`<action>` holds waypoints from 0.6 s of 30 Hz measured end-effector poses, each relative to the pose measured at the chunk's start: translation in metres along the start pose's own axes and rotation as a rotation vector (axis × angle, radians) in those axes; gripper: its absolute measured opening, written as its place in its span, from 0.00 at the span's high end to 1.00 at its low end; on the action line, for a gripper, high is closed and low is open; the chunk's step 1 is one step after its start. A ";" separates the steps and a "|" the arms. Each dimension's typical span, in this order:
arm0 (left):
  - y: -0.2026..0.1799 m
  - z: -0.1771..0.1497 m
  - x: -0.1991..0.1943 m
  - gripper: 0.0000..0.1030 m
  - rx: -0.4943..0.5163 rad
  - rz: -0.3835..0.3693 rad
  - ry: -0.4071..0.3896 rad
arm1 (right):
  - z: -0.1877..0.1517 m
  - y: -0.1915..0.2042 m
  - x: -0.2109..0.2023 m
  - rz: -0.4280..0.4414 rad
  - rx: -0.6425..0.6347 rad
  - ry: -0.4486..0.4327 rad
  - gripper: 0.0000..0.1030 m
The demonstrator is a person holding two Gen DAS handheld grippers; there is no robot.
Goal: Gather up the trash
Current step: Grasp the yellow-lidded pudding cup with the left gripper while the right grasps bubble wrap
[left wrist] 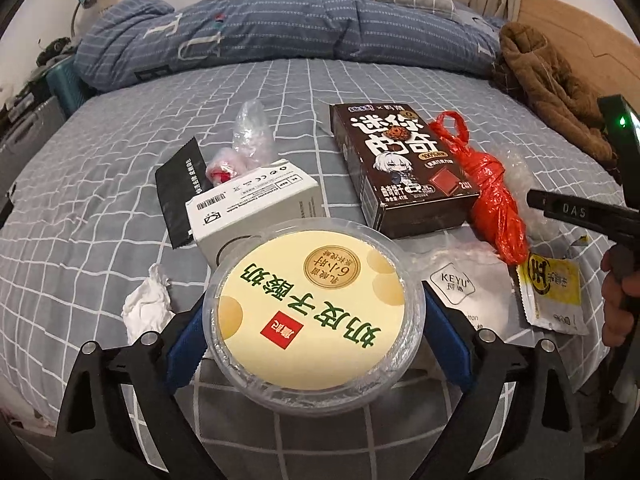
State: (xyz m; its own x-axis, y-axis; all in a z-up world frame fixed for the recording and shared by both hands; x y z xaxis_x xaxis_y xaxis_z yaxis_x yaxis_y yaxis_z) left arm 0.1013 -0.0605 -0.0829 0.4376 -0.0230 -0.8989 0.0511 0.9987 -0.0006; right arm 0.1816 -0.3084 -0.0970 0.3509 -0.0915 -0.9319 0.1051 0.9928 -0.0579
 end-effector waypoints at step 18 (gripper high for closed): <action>0.005 -0.003 0.004 0.21 -0.007 -0.003 -0.005 | -0.005 0.003 0.001 0.039 -0.010 0.031 0.83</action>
State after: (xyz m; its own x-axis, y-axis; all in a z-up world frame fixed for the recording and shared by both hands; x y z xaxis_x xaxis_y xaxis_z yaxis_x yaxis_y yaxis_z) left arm 0.1008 -0.0550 -0.0880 0.4415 -0.0263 -0.8969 0.0466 0.9989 -0.0063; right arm 0.1775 -0.3051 -0.1004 0.3258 -0.0501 -0.9441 0.0823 0.9963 -0.0245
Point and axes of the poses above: each gripper's, at about its wrist camera, not at the fingertips, and x roughly the way its jaws point, y to its left, z to its top, the point moved 2 cm from there along x, roughly the way its jaws point, and after that the axes turned 13 degrees about y, right-handed, at the moved point
